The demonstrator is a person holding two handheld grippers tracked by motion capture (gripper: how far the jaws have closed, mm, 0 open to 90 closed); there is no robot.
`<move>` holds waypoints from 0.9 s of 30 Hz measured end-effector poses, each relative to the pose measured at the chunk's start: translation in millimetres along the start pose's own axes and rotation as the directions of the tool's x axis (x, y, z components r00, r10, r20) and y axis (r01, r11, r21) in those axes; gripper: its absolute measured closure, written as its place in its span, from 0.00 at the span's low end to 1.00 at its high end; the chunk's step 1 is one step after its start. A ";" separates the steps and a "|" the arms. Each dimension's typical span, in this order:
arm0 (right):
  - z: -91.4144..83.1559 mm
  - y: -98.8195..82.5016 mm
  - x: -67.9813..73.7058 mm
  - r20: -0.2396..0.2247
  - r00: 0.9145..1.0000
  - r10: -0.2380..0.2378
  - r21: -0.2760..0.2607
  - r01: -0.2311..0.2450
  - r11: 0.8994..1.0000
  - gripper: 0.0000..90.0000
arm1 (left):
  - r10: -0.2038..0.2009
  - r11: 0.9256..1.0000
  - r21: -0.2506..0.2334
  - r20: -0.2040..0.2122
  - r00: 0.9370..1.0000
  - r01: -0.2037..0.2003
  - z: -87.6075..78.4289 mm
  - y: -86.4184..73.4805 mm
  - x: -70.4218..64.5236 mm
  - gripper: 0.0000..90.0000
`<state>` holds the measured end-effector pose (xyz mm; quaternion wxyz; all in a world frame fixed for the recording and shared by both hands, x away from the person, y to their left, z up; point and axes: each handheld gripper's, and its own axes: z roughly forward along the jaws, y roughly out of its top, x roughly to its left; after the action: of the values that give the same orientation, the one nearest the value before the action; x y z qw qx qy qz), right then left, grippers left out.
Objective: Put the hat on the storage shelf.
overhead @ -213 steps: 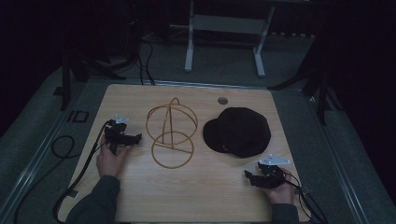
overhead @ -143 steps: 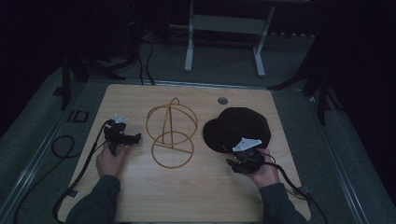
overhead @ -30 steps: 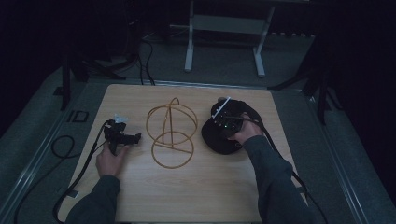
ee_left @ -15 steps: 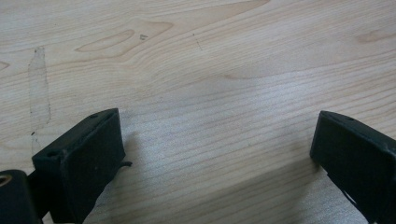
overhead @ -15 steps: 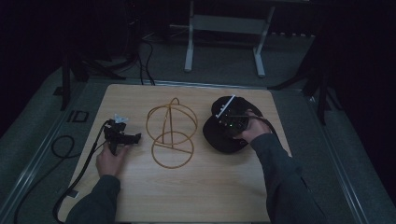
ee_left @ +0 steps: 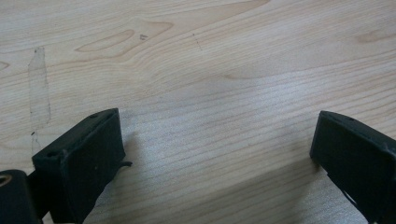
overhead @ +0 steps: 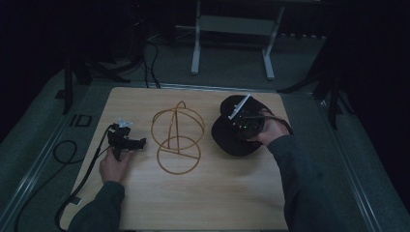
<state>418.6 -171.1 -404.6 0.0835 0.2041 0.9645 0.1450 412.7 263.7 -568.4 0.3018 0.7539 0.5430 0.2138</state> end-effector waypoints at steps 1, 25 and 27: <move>-1.5 0.0 0.2 -0.002 1.000 -0.002 -0.003 0.002 1.000 0.87 | 0.000 1.000 0.000 0.000 1.000 0.000 0.0 0.0 0.0 0.03; -44.5 4.8 -1.0 -0.040 0.997 -0.072 -0.088 0.068 0.994 0.86 | 0.000 1.000 0.000 0.000 1.000 0.000 0.0 0.0 0.0 0.03; -48.9 5.2 -1.5 -0.046 0.996 -0.075 -0.095 0.070 0.993 0.86 | 0.000 1.000 0.000 0.000 1.000 0.000 0.0 0.0 0.0 0.03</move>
<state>411.2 -179.3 -356.6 0.0744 0.1613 0.9653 0.1916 412.7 263.7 -568.4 0.3019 0.7539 0.5431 0.2136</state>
